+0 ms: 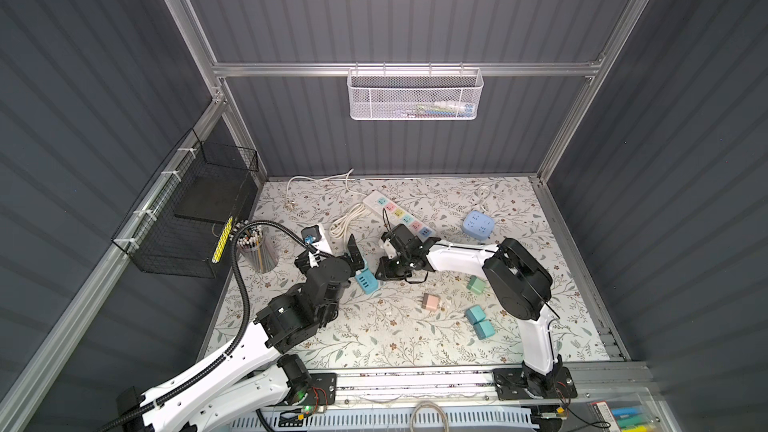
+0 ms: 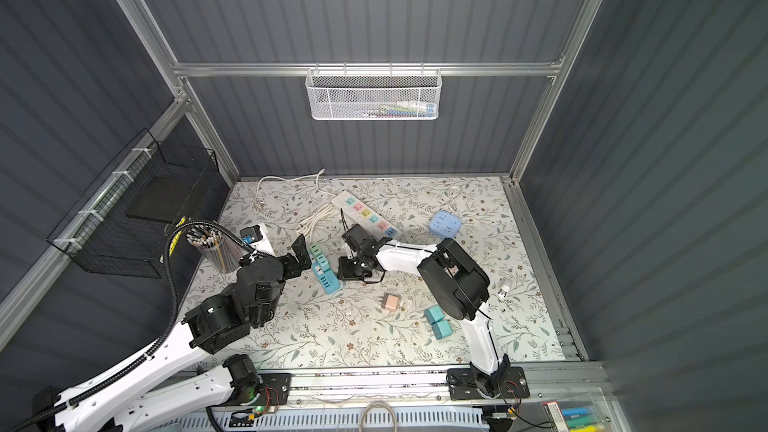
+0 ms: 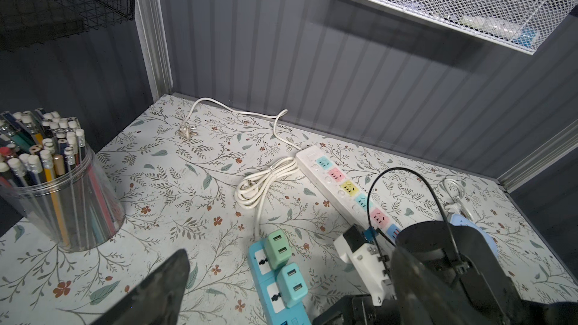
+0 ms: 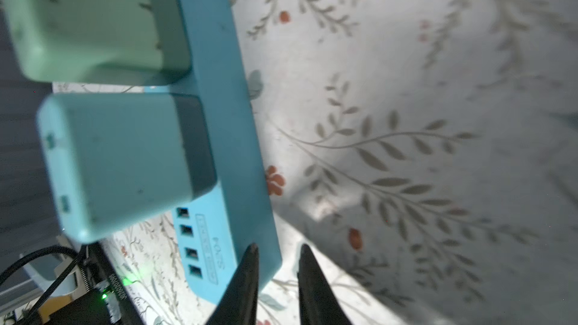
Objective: Insert the plug
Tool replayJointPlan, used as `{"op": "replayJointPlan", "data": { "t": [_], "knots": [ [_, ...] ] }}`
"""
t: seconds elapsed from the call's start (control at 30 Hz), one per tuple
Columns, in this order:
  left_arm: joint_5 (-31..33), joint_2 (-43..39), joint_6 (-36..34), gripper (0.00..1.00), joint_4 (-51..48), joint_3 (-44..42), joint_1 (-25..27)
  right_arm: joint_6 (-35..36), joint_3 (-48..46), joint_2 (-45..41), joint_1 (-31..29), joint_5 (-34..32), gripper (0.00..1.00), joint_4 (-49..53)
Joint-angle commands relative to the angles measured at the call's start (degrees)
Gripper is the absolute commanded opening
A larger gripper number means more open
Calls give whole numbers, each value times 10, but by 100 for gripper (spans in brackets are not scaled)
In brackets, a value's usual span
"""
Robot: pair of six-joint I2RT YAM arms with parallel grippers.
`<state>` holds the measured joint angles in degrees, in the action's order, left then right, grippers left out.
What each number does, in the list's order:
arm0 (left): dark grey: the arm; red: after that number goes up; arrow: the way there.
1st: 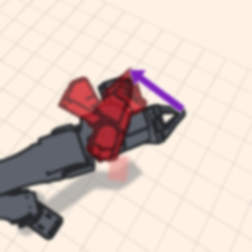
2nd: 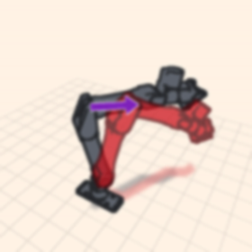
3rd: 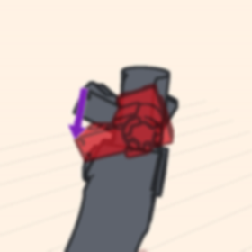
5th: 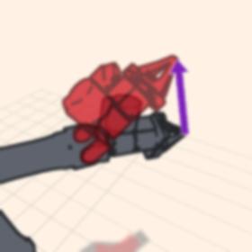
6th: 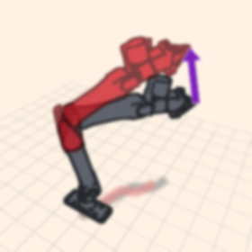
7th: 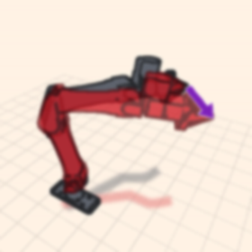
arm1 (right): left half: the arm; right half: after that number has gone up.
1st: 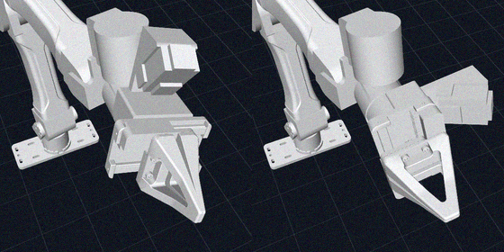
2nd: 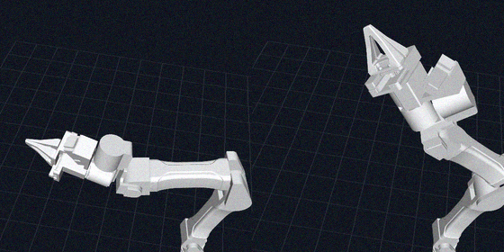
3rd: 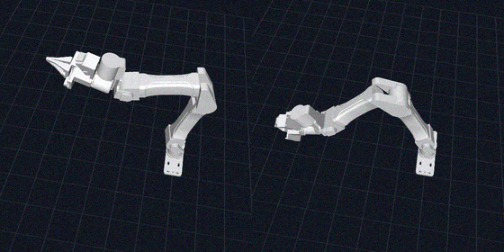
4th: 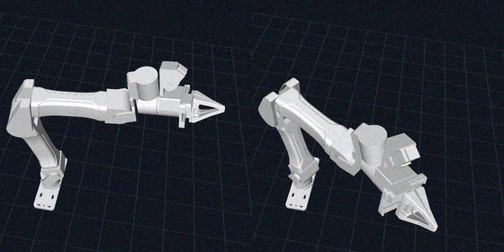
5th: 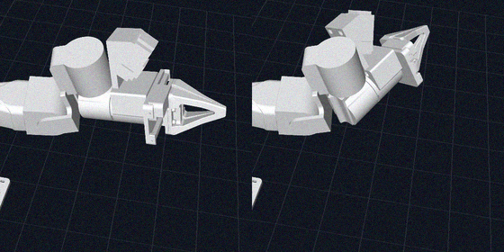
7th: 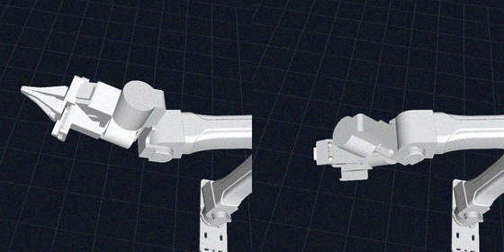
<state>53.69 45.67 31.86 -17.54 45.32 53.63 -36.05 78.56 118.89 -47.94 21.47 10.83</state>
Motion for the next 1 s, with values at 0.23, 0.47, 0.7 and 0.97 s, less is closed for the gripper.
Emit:
{"op": "replayJointPlan", "data": {
  "t": [0.23,0.47,0.7,0.97],
  "knots": [
    [0,-14,-23,100,-9,-9,-4,148,16,-96,49,-102,60,119],
    [-21,1,-4,100,6,-20,-5,331,98,-69,123,-288,93,242],
    [-53,46,-40,100,25,12,-8,422,167,-4,173,-219,99,241],
    [-72,60,-44,100,36,13,-12,488,248,78,195,-179,99,304]
  ]
}}
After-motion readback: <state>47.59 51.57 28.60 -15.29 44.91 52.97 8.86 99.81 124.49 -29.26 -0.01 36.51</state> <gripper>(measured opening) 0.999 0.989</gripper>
